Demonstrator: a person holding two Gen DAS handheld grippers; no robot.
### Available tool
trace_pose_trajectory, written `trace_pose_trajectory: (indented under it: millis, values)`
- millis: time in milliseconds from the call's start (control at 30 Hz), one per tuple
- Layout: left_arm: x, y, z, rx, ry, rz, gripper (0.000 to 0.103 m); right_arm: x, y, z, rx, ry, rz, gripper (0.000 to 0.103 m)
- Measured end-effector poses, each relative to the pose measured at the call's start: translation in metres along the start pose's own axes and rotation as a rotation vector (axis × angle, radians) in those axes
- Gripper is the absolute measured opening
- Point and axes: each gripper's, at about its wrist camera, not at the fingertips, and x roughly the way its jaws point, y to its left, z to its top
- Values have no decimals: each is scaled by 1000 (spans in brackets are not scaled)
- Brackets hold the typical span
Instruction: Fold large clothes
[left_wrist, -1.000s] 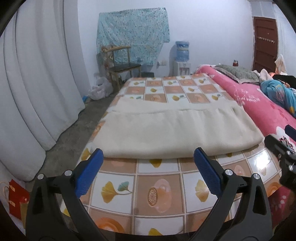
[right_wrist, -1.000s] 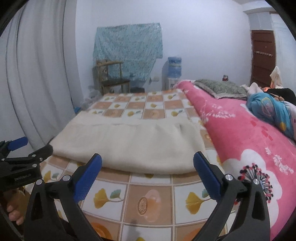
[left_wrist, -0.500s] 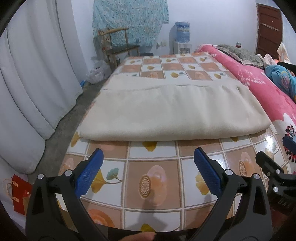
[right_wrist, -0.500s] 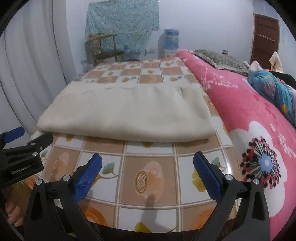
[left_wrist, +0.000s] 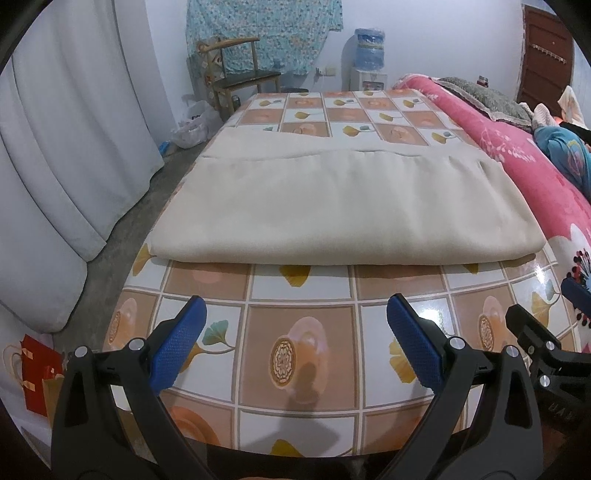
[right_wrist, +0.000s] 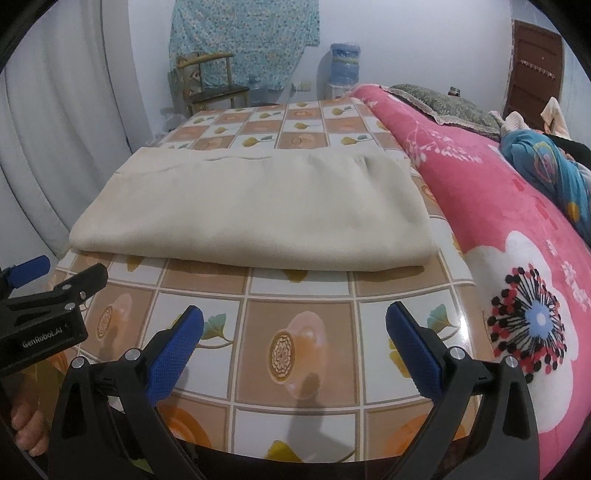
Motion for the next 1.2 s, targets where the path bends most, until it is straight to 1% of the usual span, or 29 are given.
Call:
trace_pose_trajectory:
  millis: [1200]
  values:
    - [1,-3,0,2,0,-3,95,1,-4,5,19,5,-7,96]
